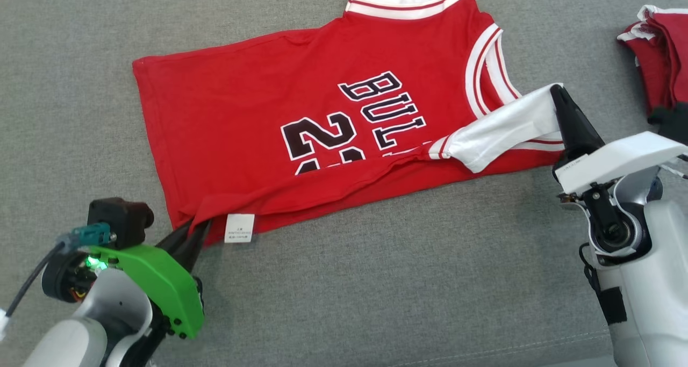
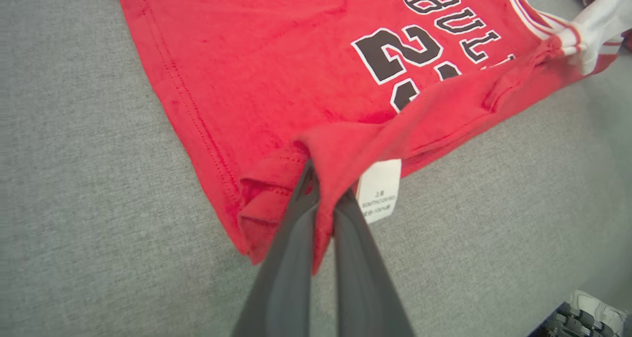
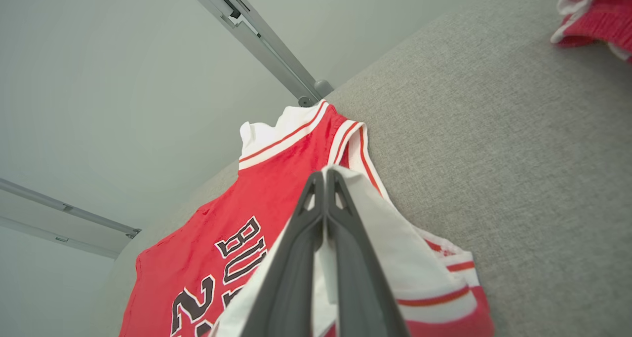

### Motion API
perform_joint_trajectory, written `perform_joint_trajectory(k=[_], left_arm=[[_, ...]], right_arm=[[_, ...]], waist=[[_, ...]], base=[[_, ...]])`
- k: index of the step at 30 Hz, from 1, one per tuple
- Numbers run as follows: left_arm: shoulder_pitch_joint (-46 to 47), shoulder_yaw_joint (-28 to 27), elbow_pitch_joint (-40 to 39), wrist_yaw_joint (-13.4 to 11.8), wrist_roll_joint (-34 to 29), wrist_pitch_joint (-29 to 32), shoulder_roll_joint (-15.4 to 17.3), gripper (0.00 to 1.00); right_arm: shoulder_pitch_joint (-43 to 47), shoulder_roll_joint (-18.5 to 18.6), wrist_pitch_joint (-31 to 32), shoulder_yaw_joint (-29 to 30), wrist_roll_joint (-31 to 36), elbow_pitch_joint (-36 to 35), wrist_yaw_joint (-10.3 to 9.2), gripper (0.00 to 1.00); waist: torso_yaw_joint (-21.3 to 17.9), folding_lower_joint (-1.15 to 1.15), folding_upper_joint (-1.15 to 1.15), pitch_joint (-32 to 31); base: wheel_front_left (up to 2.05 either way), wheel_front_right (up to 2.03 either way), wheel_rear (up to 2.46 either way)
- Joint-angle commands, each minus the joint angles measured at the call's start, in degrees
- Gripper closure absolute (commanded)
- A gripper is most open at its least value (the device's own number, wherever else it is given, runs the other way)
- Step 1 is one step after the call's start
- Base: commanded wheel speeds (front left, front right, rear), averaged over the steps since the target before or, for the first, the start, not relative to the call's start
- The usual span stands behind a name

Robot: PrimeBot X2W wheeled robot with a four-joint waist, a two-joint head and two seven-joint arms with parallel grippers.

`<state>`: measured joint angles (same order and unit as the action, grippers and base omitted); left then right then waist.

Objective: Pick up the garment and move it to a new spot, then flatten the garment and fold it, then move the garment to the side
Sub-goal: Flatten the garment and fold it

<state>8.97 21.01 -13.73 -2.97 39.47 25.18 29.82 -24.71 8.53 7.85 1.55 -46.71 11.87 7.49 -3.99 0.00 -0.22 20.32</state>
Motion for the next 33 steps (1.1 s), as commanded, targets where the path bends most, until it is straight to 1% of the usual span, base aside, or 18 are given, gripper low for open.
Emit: perform_joint_trajectory(k=[1,5,7,8,9,10,11,12,13,15,17,23,27,31,33], left_arm=[[1.15,-0.08,0.14,0.19,0.22,0.11,0.02,1.0],[5.01,0.29,4.59,1.05,2.26,2.08,-1.22,1.0],[6.4,0.31,6.85,1.29,2.32,2.61,-1.54,1.0],[6.81,0.41,7.93,1.33,2.44,2.91,-1.66,0.93],[6.92,0.57,8.9,1.34,2.64,3.02,-1.84,0.78],[6.93,0.6,9.74,1.3,2.74,3.06,-2.03,0.59],[6.75,0.48,10.42,1.06,2.83,2.8,-2.11,0.01],[6.47,0.39,10.91,0.8,2.57,2.31,-2.11,0.0],[6.04,0.27,11.34,0.52,2.23,1.76,-2.2,0.0],[4.94,0.3,11.86,0.28,1.42,0.42,-2.18,0.0],[3.74,-0.43,12.07,-0.27,1.12,-1.58,-2.37,0.0],[-2.1,-3.46,10.47,-4.32,-0.95,-10.6,-3.69,0.0],[-5.81,-3.62,8.28,-5.99,-0.57,-14.08,-5.98,0.0],[-5.19,-2.28,8.74,-6.36,-1.49,-15.41,-7.9,0.0],[-3.47,-1.32,9.92,-6.16,-1.47,-15.24,-9.15,0.0]], right_arm=[[-0.7,-0.01,-0.03,-0.01,0.51,0.18,-0.01,1.0],[-4.42,-0.25,0.18,-1.93,2.68,4.83,-0.01,1.0],[-5.9,0.0,0.19,-3.05,3.73,7.05,-0.01,1.0],[-6.66,0.21,-0.2,-3.53,4.23,8.01,-0.01,1.0],[-7.33,0.35,-0.54,-3.93,4.63,9.11,-0.01,1.0],[-7.89,0.44,-0.8,-4.39,5.02,10.24,-0.01,0.98],[-8.46,0.79,-1.27,-4.77,5.65,11.18,-0.01,0.66],[-8.96,1.26,-1.92,-5.21,6.29,11.89,-0.01,0.06],[-9.28,1.76,-2.72,-5.29,6.98,12.69,-0.01,0.0],[-9.51,2.43,-4.23,-5.48,7.65,13.57,-0.01,0.0],[-8.94,3.7,-5.87,-6.36,8.35,12.95,-0.01,0.0],[-3.27,8.22,-9.11,-7.34,10.73,8.63,-0.01,0.0],[2.07,11.08,-7.39,-6.76,14.03,5.8,-0.01,0.0],[4.87,11.83,-3.38,-6.01,16.37,4.21,-0.01,0.0],[4.95,11.22,-1.6,-5.55,17.4,4.25,-0.01,0.0]], waist=[[0.25,0.0,0.22,0.26],[0.48,0.0,0.22,0.84],[0.55,0.0,0.22,0.97],[0.56,0.0,0.22,0.98],[0.55,0.0,0.22,0.94],[0.52,0.0,0.22,0.84],[0.51,0.0,0.22,0.74],[0.55,0.0,0.22,0.64],[0.67,0.0,0.22,0.49],[1.0,0.0,0.22,-0.1],[1.27,0.0,0.22,-0.88],[1.74,0.0,0.22,-4.21],[1.99,0.0,0.22,-5.33],[2.31,0.0,0.22,-3.23],[2.39,0.0,0.22,-1.71]], base=[[0.0,0.0,0.0],[0.0,0.0,0.0],[0.0,0.0,0.0],[0.0,0.0,0.0],[0.0,0.0,0.0],[0.0,0.0,0.0],[0.0,0.0,0.0],[0.0,0.0,0.0],[0.0,0.0,0.0],[0.0,0.0,0.0],[0.0,0.0,0.0],[0.0,0.0,0.0],[0.0,0.0,0.0],[0.0,0.0,0.0],[0.0,0.0,0.0]])
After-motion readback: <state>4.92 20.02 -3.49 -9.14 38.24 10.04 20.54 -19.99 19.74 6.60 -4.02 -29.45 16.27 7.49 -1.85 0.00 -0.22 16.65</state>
